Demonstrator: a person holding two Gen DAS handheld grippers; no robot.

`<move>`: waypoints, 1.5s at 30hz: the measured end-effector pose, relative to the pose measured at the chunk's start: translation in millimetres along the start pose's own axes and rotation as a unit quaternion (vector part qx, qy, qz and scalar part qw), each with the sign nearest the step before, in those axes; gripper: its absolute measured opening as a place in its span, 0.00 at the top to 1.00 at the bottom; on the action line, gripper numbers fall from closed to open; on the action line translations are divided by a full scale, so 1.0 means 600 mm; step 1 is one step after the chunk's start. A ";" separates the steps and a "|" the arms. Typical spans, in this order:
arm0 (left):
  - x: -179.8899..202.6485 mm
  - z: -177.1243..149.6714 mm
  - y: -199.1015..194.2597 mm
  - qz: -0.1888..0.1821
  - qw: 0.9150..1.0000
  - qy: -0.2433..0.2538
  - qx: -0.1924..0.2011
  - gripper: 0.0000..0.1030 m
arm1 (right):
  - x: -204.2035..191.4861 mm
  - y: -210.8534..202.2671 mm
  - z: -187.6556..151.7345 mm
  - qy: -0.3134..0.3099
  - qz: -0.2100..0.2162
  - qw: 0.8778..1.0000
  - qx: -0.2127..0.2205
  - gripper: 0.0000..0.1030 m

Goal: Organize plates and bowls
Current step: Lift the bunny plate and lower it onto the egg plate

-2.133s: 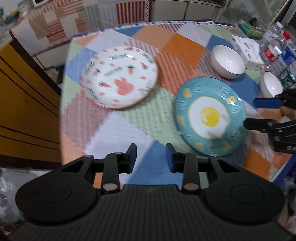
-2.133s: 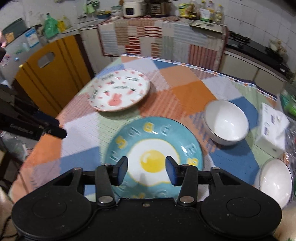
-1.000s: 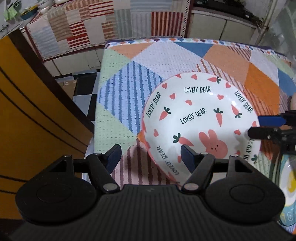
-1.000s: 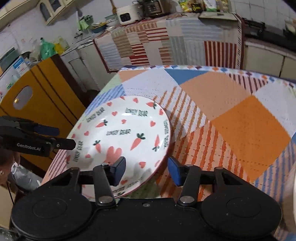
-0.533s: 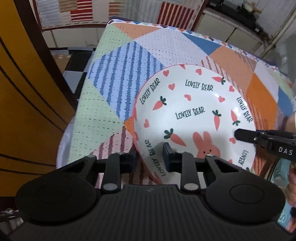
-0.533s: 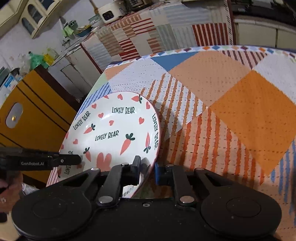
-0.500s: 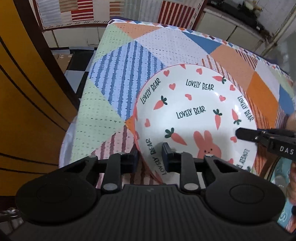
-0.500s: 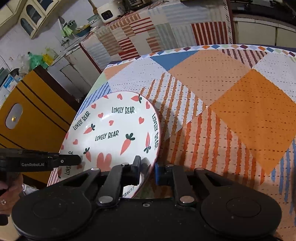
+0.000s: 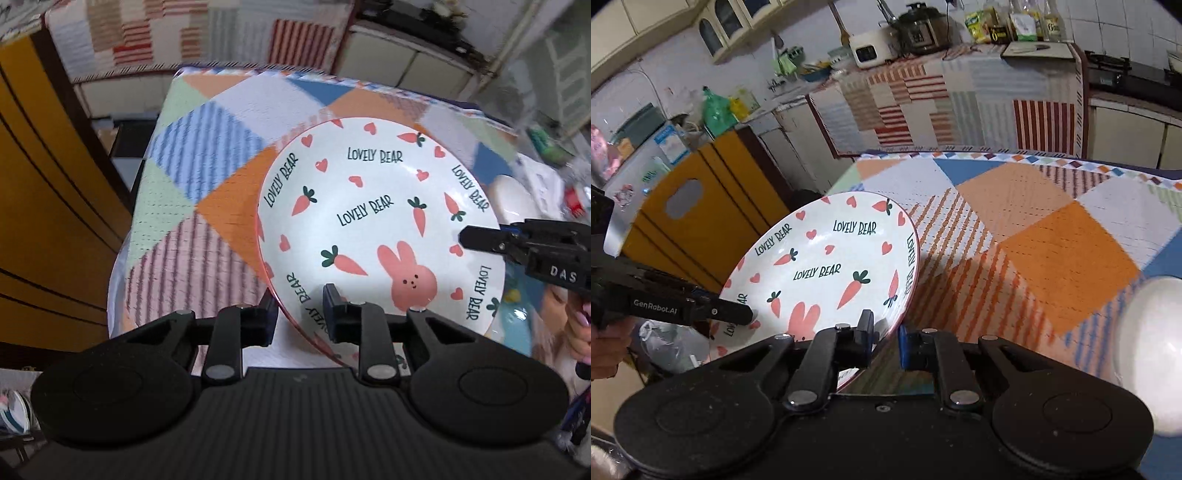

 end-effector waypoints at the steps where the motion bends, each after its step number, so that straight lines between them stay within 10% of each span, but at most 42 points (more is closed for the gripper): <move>1: 0.015 -0.005 -0.010 -0.002 1.000 0.006 0.003 0.77 | 0.001 -0.018 -0.004 0.003 0.001 1.000 0.004 0.83; 18: 0.189 -0.096 -0.018 -0.055 0.997 0.054 -0.012 0.76 | 0.051 -0.203 -0.121 0.027 -0.059 0.997 0.047 0.83; 45: 0.216 -0.126 0.063 -0.046 0.996 0.051 -0.056 0.76 | 0.105 -0.154 -0.221 0.082 -0.097 0.991 -0.039 0.80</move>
Point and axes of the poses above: each gripper's, at about its wrist camera, not at the fingertips, and y roughly the way its jaws point, x to its right, z to its top, the point moved 8 cm from there along y, roughly the way its jaws point
